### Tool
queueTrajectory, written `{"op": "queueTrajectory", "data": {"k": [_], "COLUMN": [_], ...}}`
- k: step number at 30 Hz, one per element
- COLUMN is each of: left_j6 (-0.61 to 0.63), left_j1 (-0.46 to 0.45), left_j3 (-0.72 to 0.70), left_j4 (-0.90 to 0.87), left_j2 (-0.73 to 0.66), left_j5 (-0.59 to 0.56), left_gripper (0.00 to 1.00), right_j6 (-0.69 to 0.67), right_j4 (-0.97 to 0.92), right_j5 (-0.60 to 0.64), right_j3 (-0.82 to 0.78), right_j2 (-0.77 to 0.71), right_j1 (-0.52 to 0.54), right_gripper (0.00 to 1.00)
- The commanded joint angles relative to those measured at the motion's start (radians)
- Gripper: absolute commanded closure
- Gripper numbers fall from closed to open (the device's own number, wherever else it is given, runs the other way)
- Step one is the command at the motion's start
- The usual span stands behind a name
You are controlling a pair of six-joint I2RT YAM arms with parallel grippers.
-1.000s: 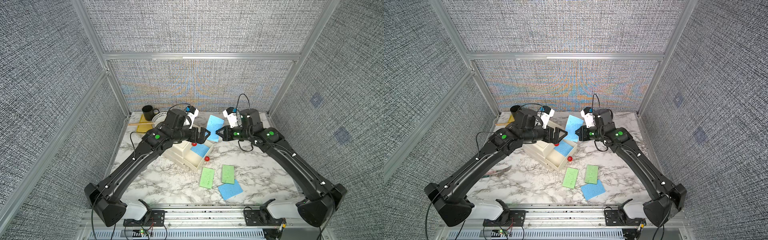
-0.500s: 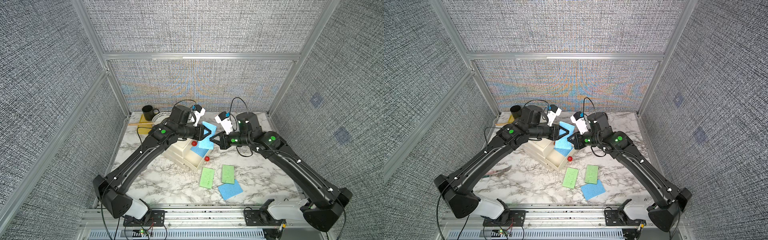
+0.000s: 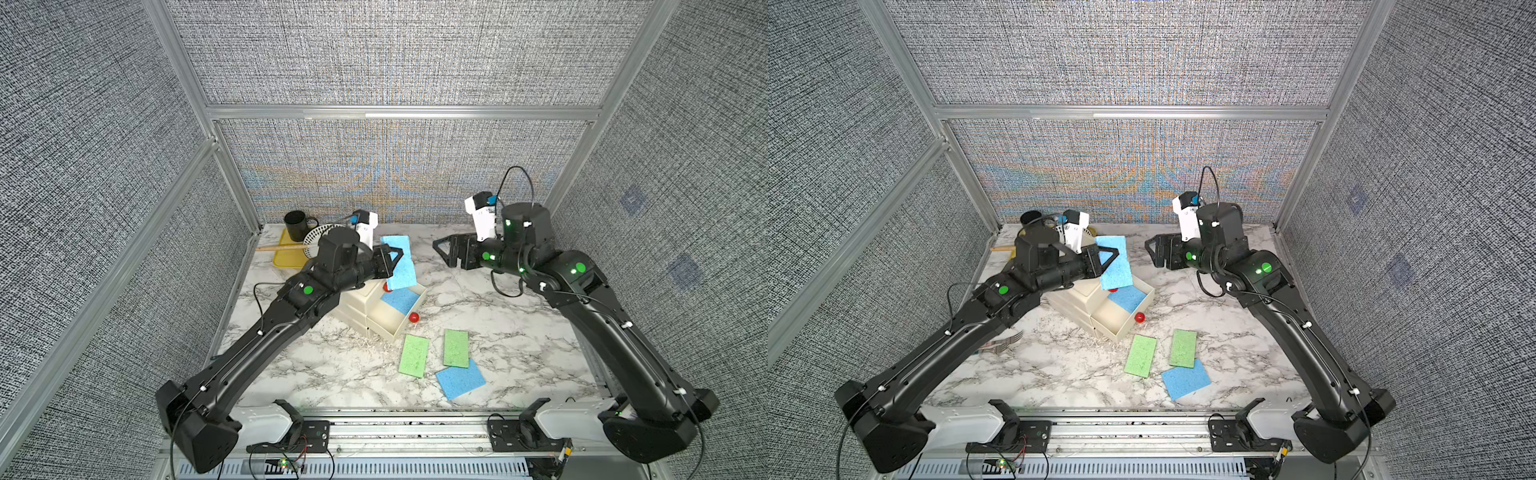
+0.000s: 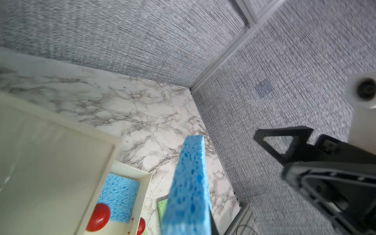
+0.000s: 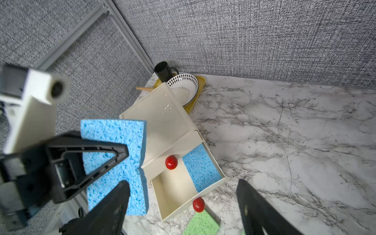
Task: Please put the sticky notes in the drawer by color
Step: Pick up the sponge from the center of the board.
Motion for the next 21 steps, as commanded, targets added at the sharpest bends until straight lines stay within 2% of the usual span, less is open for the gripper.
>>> {"op": "queueTrajectory", "data": {"k": [1, 4, 8, 13, 17, 21], "left_j6": [-0.282, -0.339, -0.406, -0.449, -0.457, -0.457], "left_j1": [-0.003, -0.004, -0.009, -0.013, -0.018, -0.02], "left_j3": [-0.156, -0.212, -0.272, -0.307, -0.312, -0.318], "left_j4": [0.433, 0.524, 0.674, 0.798, 0.838, 0.843], "left_j2": [-0.046, -0.04, -0.021, 0.004, 0.015, 0.008], "left_j5": [-0.235, -0.284, -0.296, -0.281, -0.26, -0.253], "left_gripper": [0.98, 0.99, 0.99, 0.99, 0.99, 0.99], "right_j6": [0.122, 0.29, 0.495, 0.55, 0.594, 0.639], "right_j4": [0.086, 0.31, 0.527, 0.572, 0.662, 0.656], "right_j5": [-0.173, -0.331, -0.468, -0.487, -0.505, -0.525], "right_j3": [-0.034, -0.176, -0.324, -0.361, -0.373, -0.352], "right_j2": [-0.01, -0.06, -0.074, -0.054, -0.034, 0.017], "right_j1": [-0.02, -0.023, -0.022, -0.019, -0.014, -0.013], "right_gripper": [0.15, 0.16, 0.22, 0.24, 0.25, 0.26]}}
